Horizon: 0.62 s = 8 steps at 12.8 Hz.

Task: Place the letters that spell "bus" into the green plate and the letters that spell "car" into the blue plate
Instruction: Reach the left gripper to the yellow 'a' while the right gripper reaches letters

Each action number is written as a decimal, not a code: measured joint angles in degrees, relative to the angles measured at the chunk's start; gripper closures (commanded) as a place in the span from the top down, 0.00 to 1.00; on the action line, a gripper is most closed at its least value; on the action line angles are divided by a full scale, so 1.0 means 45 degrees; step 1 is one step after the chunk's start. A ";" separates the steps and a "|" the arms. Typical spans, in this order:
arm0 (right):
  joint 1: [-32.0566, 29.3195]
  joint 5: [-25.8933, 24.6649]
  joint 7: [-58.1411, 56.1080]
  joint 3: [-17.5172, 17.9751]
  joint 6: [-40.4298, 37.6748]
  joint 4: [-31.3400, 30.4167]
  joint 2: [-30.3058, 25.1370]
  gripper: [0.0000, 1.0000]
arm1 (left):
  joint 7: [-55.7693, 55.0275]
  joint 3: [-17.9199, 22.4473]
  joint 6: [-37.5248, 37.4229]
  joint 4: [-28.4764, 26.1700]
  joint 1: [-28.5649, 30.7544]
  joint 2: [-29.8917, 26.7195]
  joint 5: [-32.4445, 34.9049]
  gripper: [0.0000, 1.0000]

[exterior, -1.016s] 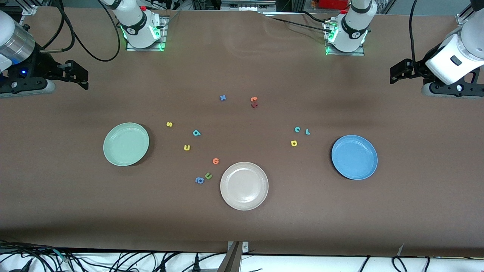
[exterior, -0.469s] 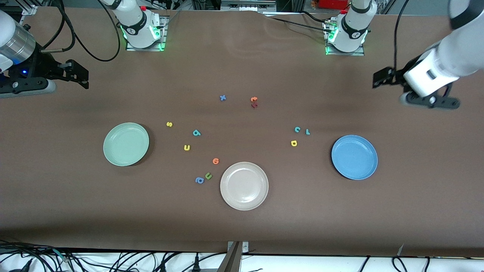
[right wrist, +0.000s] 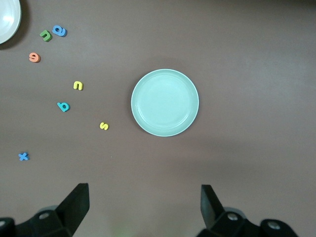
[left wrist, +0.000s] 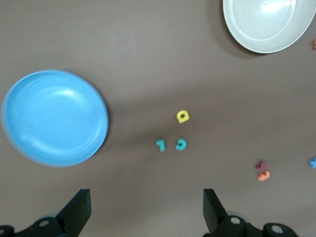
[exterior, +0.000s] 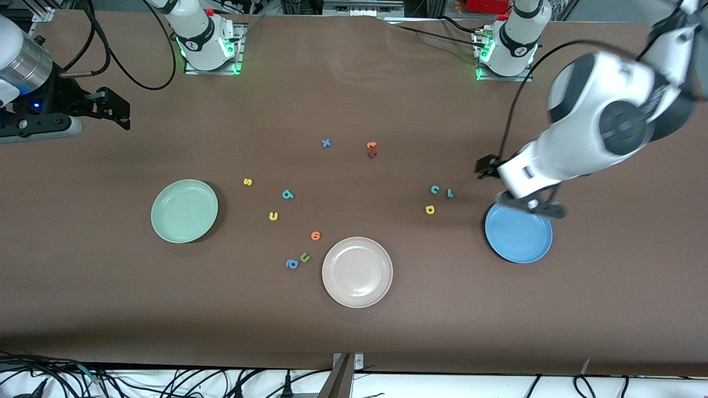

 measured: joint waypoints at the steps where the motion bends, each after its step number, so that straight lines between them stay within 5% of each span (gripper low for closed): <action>1: -0.0001 0.0000 0.0000 -0.0001 -0.0014 -0.0023 0.0011 1.00 | 0.0000 -0.0014 0.0665 -0.0006 -0.0156 0.0533 0.0000 1.00; 5: 0.0002 -0.0004 -0.0013 0.0139 0.0574 -0.0785 0.0218 0.99 | -0.0021 -0.0077 0.3510 -0.0176 -0.0842 0.2299 -0.0001 1.00; 8: 0.0019 -0.0009 0.0308 0.1060 0.2625 -0.2384 0.0394 0.99 | -0.0036 -0.0093 0.5801 -0.1426 -0.1272 0.2726 -0.0001 1.00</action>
